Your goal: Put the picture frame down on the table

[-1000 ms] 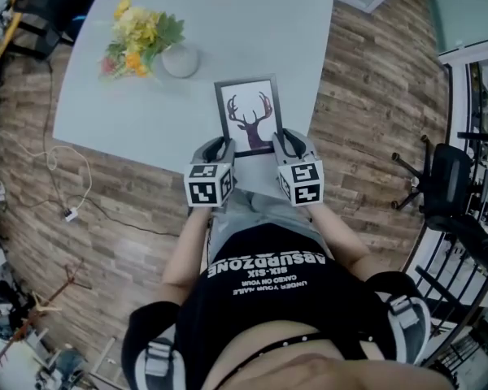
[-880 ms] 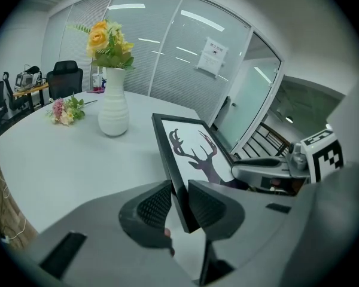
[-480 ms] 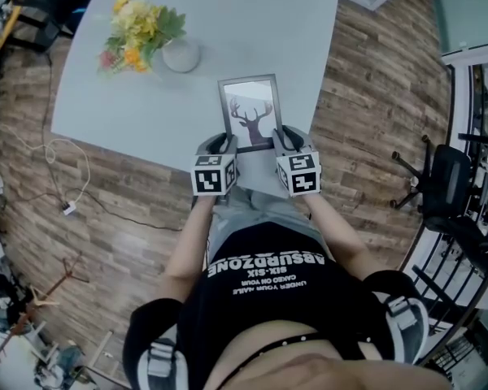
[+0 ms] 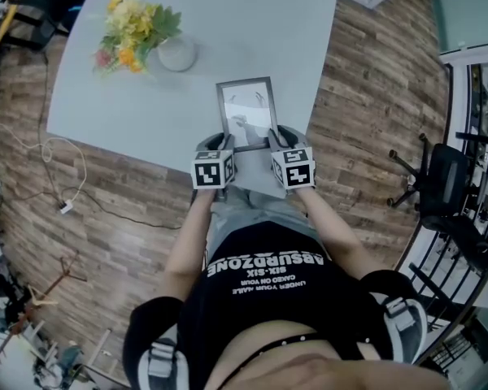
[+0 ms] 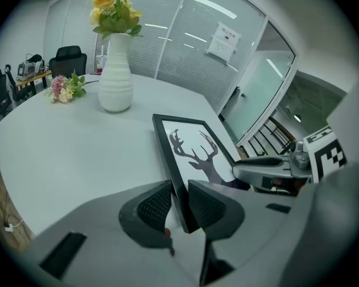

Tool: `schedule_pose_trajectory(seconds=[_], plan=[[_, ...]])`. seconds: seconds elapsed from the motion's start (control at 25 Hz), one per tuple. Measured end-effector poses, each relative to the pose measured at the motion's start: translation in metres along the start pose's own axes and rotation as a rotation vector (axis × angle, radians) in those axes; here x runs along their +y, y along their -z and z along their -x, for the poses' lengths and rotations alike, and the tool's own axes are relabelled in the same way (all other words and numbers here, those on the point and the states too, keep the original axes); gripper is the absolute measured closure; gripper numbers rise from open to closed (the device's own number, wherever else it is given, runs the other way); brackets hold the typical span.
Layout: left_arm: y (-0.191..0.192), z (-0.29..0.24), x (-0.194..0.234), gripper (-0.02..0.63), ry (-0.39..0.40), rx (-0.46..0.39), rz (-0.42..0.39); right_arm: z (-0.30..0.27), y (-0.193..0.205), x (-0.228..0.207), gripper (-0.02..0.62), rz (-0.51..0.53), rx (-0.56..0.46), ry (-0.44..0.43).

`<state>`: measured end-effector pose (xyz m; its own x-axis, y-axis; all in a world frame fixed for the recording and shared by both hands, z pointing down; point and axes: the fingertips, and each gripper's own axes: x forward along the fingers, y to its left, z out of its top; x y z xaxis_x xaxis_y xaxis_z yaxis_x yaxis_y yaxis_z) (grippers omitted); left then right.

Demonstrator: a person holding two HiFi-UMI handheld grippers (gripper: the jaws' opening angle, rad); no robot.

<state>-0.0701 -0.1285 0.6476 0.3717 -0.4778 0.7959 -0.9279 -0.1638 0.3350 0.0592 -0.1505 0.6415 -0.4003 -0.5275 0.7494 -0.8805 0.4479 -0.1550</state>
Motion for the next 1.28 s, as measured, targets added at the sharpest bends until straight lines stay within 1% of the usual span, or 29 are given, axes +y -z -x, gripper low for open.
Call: schedule_pose_trajectory(seconds=[0.44, 0.56, 0.68, 0.8, 0.92, 1.08, 1.28], plan=[[0.01, -0.018, 0.011, 0.509, -0.02, 0.035, 0.021, -0.019, 0.014, -0.002, 0.499, -0.012, 0.045, 0.005], [0.015, -0.024, 0.014, 0.509, -0.03, 0.049, 0.015, -0.022, 0.015, -0.003, 0.497, -0.02, 0.032, 0.0], [0.018, -0.026, 0.015, 0.509, -0.035, 0.053, -0.002, -0.023, 0.015, -0.003, 0.497, -0.055, 0.01, -0.029], [0.017, -0.028, 0.015, 0.508, -0.021, 0.046, -0.006, -0.024, 0.017, -0.004, 0.497, -0.085, 0.013, -0.05], [0.017, -0.029, 0.017, 0.508, 0.0, 0.046, 0.008, -0.027, 0.017, -0.004, 0.497, -0.102, 0.023, -0.058], [0.018, -0.029, 0.017, 0.508, -0.008, 0.048, 0.016, -0.026, 0.017, -0.004, 0.495, -0.096, 0.016, -0.041], [0.019, -0.029, 0.015, 0.508, -0.028, 0.062, -0.001, -0.025, 0.019, -0.004, 0.496, -0.107, 0.024, -0.031]])
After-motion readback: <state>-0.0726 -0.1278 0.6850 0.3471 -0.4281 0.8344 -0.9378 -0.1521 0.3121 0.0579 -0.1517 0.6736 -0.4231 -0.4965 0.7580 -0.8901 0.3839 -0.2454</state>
